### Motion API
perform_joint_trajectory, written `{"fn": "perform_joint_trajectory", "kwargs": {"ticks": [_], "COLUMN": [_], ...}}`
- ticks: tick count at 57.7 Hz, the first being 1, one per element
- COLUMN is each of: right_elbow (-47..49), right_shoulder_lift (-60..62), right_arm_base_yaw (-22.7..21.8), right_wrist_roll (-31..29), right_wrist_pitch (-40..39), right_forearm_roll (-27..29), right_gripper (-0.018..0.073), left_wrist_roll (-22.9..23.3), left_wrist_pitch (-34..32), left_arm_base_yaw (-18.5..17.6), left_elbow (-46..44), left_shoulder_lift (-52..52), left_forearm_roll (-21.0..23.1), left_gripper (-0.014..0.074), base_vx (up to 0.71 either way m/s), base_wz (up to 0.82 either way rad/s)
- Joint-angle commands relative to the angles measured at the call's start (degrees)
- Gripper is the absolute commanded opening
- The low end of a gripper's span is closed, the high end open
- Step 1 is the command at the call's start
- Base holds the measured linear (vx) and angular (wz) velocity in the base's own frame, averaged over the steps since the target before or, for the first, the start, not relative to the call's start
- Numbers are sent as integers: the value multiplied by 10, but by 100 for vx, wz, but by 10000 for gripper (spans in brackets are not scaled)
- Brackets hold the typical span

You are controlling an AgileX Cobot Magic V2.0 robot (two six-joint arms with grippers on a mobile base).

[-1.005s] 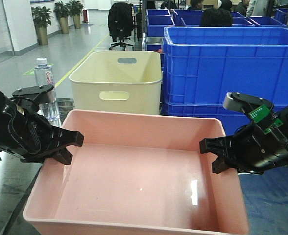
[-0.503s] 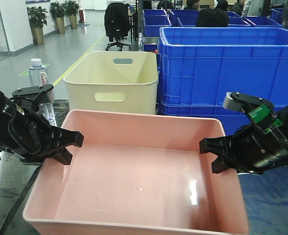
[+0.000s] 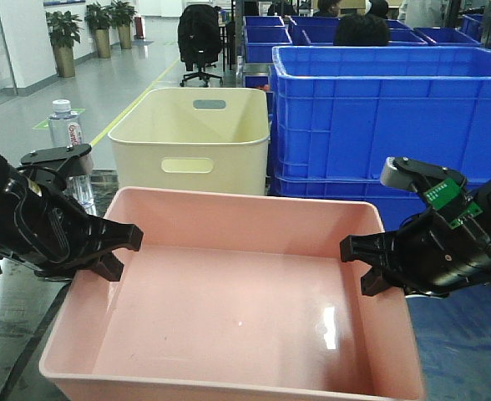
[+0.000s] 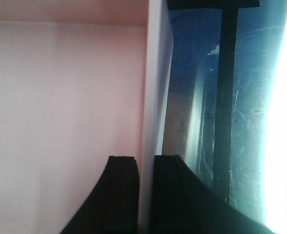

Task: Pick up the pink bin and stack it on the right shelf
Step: 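Hold the pink bin in front of the cream bin and blue crates, then lower the pink bin onto the table with both grippers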

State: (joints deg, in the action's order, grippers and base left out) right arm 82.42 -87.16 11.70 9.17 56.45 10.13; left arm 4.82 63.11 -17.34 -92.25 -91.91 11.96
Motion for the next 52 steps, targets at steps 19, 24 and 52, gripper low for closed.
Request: {"fn": "perform_joint_trajectory", "kwargs": {"ticks": [19, 24, 52], "right_elbow": [19, 19, 19], "right_shoulder_lift": [24, 14, -75], "right_arm_base_yaw": [-4, -4, -4], "right_wrist_roll": [-10, -11, -43], "right_wrist_pitch": [-46, -46, -59], "right_forearm_roll": [9, 24, 54], "right_gripper": [-8, -8, 5], "left_wrist_roll": [-2, -2, 3], "left_wrist_pitch": [-28, -27, -31], "left_arm_base_yaw": [0, 0, 0], "left_elbow": [-18, -17, -17], "left_shoulder_lift": [26, 20, -62], "left_forearm_roll": [18, 8, -16], "left_gripper": [-8, -8, 5], "base_vx": [0, 0, 0], "base_wz": [0, 0, 0]}}
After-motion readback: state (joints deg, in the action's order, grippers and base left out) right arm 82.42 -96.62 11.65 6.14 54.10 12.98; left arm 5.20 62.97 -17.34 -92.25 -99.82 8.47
